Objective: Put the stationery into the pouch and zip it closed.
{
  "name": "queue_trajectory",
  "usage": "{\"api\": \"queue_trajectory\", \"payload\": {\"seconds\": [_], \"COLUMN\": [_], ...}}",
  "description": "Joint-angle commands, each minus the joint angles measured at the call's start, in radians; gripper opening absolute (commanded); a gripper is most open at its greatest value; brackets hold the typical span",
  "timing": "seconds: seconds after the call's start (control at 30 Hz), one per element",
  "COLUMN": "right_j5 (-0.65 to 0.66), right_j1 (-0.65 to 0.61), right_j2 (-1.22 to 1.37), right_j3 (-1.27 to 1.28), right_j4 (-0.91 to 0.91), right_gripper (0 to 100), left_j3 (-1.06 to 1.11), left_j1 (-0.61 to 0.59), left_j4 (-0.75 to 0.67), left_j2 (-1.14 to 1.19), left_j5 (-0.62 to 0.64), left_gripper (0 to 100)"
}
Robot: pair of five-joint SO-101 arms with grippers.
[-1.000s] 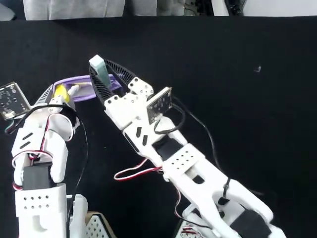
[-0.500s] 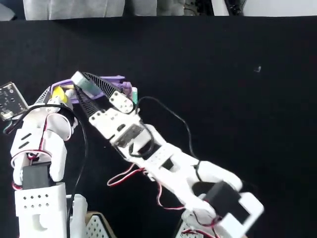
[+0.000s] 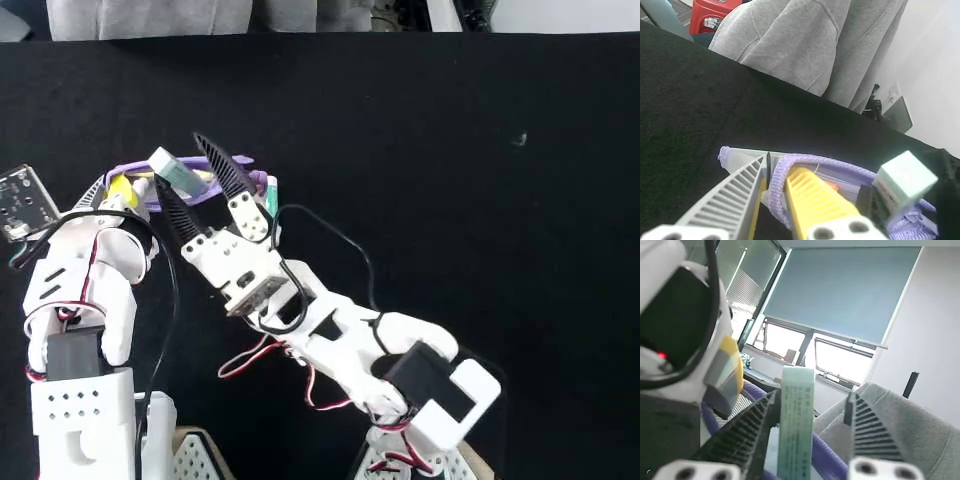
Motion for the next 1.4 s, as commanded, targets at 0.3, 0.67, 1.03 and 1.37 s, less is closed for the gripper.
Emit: {"api": "queue_trajectory", "payload": {"seconds": [0.3, 0.67, 1.03, 1.37], "right_j5": [0.149, 0.199, 0.199, 0.199], "right_j1": [0.008, -0.049, -0.041, -0.008], "right_j2": [0.007, 0.007, 0.007, 0.018], "right_j3": [0.050, 0.059, -0.002, -0.074], "right_j4": [-0.086, -0.086, -0.104, -0.149], "right_gripper": [12.7, 5.2, 1.1, 1.1], "left_j3": [-0.097, -0.094, -0.091, -0.091], "left_j1": [-0.101, -0.097, -0.084, -0.054], "left_j4": [-0.034, -0.034, -0.032, -0.025], "left_j2": [-0.015, -0.015, -0.015, -0.017], "left_j5": [0.015, 0.015, 0.017, 0.017], "left_gripper": [3, 3, 3, 3]}}
